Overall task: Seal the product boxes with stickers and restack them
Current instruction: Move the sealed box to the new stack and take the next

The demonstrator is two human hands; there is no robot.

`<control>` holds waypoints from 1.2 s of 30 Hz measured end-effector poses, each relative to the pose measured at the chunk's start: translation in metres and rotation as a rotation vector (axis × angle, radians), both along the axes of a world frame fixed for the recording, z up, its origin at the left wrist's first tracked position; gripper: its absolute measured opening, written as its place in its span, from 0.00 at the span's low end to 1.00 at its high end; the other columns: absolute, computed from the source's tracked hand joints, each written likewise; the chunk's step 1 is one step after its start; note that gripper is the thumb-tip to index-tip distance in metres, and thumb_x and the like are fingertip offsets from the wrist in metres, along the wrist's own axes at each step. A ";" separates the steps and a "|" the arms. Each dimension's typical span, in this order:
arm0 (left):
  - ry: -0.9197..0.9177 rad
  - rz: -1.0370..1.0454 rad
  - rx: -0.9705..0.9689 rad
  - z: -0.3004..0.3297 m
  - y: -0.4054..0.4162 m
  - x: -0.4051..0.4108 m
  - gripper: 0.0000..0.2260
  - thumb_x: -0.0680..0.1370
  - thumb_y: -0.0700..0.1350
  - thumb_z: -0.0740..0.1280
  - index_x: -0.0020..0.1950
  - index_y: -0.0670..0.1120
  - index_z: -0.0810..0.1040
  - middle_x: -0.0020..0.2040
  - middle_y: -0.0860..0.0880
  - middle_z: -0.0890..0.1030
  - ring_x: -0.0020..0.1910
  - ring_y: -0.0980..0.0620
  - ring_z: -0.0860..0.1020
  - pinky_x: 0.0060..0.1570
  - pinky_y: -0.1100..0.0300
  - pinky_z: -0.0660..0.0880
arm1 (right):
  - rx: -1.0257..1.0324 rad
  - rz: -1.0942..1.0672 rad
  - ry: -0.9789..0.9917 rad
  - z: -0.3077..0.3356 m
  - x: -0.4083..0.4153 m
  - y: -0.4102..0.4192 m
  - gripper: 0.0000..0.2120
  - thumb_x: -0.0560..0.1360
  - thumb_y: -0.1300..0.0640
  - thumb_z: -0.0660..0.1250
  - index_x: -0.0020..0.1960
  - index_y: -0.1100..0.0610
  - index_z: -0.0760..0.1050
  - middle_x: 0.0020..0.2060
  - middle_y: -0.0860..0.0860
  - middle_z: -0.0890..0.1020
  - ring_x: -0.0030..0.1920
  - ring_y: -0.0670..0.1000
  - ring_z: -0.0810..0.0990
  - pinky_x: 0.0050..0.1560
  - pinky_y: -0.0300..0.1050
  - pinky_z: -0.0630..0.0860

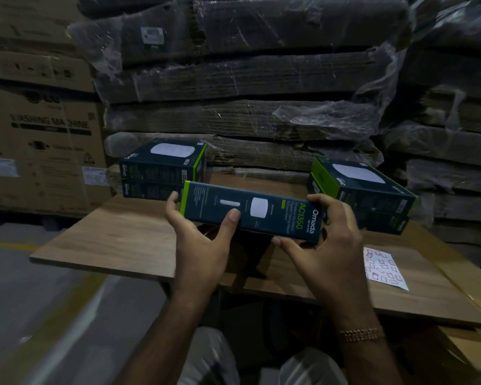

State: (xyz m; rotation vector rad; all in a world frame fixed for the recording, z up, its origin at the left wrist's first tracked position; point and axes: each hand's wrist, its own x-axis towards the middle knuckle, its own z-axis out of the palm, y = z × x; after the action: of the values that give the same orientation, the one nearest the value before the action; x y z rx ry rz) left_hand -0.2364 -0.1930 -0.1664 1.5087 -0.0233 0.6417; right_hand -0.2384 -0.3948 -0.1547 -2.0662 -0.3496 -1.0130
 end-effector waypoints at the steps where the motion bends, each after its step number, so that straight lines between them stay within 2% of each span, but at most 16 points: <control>1: 0.009 0.018 -0.019 -0.005 -0.002 0.003 0.46 0.74 0.56 0.78 0.82 0.55 0.51 0.73 0.52 0.73 0.61 0.68 0.77 0.63 0.64 0.79 | -0.004 -0.006 0.001 -0.003 0.000 0.001 0.39 0.65 0.48 0.86 0.71 0.49 0.72 0.66 0.43 0.72 0.66 0.41 0.73 0.64 0.51 0.81; 3: 0.022 0.049 -0.079 -0.011 -0.008 0.009 0.40 0.75 0.51 0.80 0.77 0.55 0.55 0.65 0.56 0.75 0.53 0.75 0.78 0.50 0.72 0.79 | -0.030 -0.025 -0.004 -0.010 0.001 0.003 0.39 0.63 0.48 0.87 0.68 0.50 0.73 0.64 0.45 0.73 0.63 0.41 0.73 0.60 0.49 0.82; 5: 0.031 0.085 -0.200 -0.015 -0.017 0.015 0.40 0.75 0.47 0.80 0.77 0.53 0.56 0.63 0.57 0.76 0.50 0.75 0.80 0.47 0.72 0.79 | -0.067 -0.042 -0.008 -0.018 0.002 0.007 0.38 0.61 0.47 0.88 0.65 0.51 0.74 0.60 0.45 0.72 0.58 0.40 0.73 0.55 0.43 0.81; 8: 0.063 0.134 -0.367 -0.018 -0.033 0.023 0.50 0.75 0.46 0.81 0.83 0.51 0.47 0.64 0.56 0.78 0.48 0.73 0.81 0.51 0.68 0.81 | -0.093 -0.064 -0.020 -0.034 0.005 0.017 0.38 0.60 0.49 0.89 0.63 0.52 0.74 0.57 0.45 0.71 0.56 0.42 0.74 0.53 0.39 0.79; 11: 0.079 0.176 -0.435 -0.019 -0.047 0.028 0.57 0.73 0.53 0.83 0.86 0.54 0.42 0.66 0.56 0.79 0.55 0.68 0.81 0.60 0.58 0.82 | -0.087 -0.084 -0.037 -0.044 0.010 0.021 0.38 0.60 0.49 0.89 0.63 0.53 0.74 0.57 0.46 0.71 0.55 0.46 0.76 0.53 0.44 0.81; 15: 0.051 0.186 -0.383 -0.011 -0.060 0.034 0.59 0.72 0.53 0.83 0.87 0.55 0.41 0.58 0.64 0.76 0.50 0.72 0.80 0.50 0.71 0.79 | -0.070 -0.075 -0.015 -0.046 0.012 0.014 0.33 0.64 0.47 0.87 0.62 0.53 0.75 0.56 0.47 0.72 0.53 0.44 0.75 0.49 0.42 0.82; 17: -0.008 0.194 -0.304 -0.008 -0.058 0.043 0.57 0.74 0.47 0.82 0.88 0.53 0.41 0.63 0.60 0.78 0.54 0.74 0.79 0.56 0.69 0.79 | -0.070 -0.061 0.032 -0.047 0.013 0.009 0.26 0.69 0.43 0.83 0.60 0.50 0.76 0.54 0.46 0.74 0.51 0.44 0.76 0.46 0.45 0.82; 19: -0.100 0.228 -0.185 -0.006 -0.052 0.050 0.54 0.75 0.44 0.79 0.89 0.54 0.45 0.72 0.53 0.77 0.66 0.66 0.79 0.63 0.64 0.80 | -0.082 -0.020 0.103 -0.048 0.015 0.006 0.23 0.73 0.40 0.78 0.62 0.47 0.76 0.54 0.43 0.76 0.52 0.43 0.78 0.49 0.50 0.82; 21: -0.207 0.297 -0.003 -0.003 -0.048 0.053 0.48 0.76 0.43 0.77 0.89 0.53 0.52 0.84 0.48 0.66 0.82 0.58 0.64 0.75 0.58 0.72 | -0.086 0.046 0.179 -0.049 0.016 0.007 0.26 0.76 0.39 0.75 0.70 0.44 0.75 0.58 0.39 0.78 0.57 0.41 0.78 0.56 0.48 0.81; 22: -0.255 0.315 0.070 -0.002 -0.046 0.054 0.46 0.76 0.43 0.76 0.88 0.52 0.55 0.86 0.47 0.62 0.84 0.59 0.57 0.79 0.57 0.68 | -0.085 0.074 0.210 -0.048 0.016 0.008 0.28 0.77 0.39 0.74 0.75 0.43 0.73 0.61 0.38 0.78 0.59 0.40 0.78 0.60 0.46 0.80; 26: -0.388 0.252 0.285 0.006 -0.031 0.055 0.42 0.76 0.42 0.76 0.87 0.52 0.60 0.86 0.43 0.58 0.86 0.52 0.57 0.78 0.48 0.70 | -0.050 0.189 0.306 -0.040 0.017 0.016 0.31 0.83 0.38 0.64 0.84 0.38 0.60 0.74 0.42 0.75 0.69 0.40 0.76 0.70 0.51 0.78; 29: -0.490 0.181 0.557 0.018 -0.009 0.057 0.40 0.75 0.41 0.77 0.85 0.49 0.65 0.86 0.41 0.59 0.84 0.49 0.62 0.76 0.60 0.70 | -0.022 0.202 0.264 -0.032 0.015 0.023 0.35 0.86 0.41 0.59 0.85 0.32 0.42 0.85 0.45 0.59 0.79 0.48 0.69 0.75 0.57 0.73; 31: -0.553 0.076 0.722 0.031 0.003 0.058 0.39 0.75 0.40 0.78 0.84 0.49 0.65 0.86 0.41 0.58 0.83 0.53 0.61 0.76 0.59 0.71 | 0.006 0.163 0.160 -0.024 0.014 0.024 0.37 0.87 0.45 0.60 0.84 0.32 0.38 0.87 0.44 0.50 0.83 0.50 0.62 0.75 0.62 0.72; 32: -0.578 0.023 0.798 0.039 0.007 0.059 0.40 0.75 0.40 0.78 0.84 0.50 0.65 0.87 0.41 0.58 0.83 0.53 0.61 0.77 0.56 0.71 | 0.016 0.138 0.098 -0.018 0.015 0.022 0.40 0.86 0.49 0.63 0.85 0.33 0.38 0.87 0.45 0.50 0.82 0.51 0.64 0.72 0.63 0.75; 34: -0.603 -0.068 0.950 0.052 0.011 0.059 0.42 0.74 0.39 0.80 0.84 0.51 0.66 0.87 0.43 0.56 0.84 0.48 0.62 0.77 0.49 0.72 | 0.024 0.096 -0.010 -0.007 0.020 0.016 0.46 0.84 0.57 0.69 0.86 0.38 0.40 0.86 0.48 0.50 0.77 0.47 0.71 0.64 0.53 0.82; 36: -0.613 -0.144 1.102 0.060 0.008 0.057 0.43 0.73 0.39 0.81 0.85 0.52 0.66 0.88 0.44 0.55 0.83 0.42 0.65 0.73 0.43 0.76 | -0.009 0.065 -0.071 0.003 0.024 0.011 0.47 0.82 0.62 0.71 0.88 0.44 0.43 0.86 0.52 0.50 0.73 0.28 0.65 0.58 0.28 0.76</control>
State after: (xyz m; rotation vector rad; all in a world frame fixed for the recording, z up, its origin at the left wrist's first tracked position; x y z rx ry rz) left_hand -0.1794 -0.1853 -0.1066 2.2415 -1.0966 1.0281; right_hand -0.2144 -0.3841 -0.1521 -2.0174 -0.4563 -1.0490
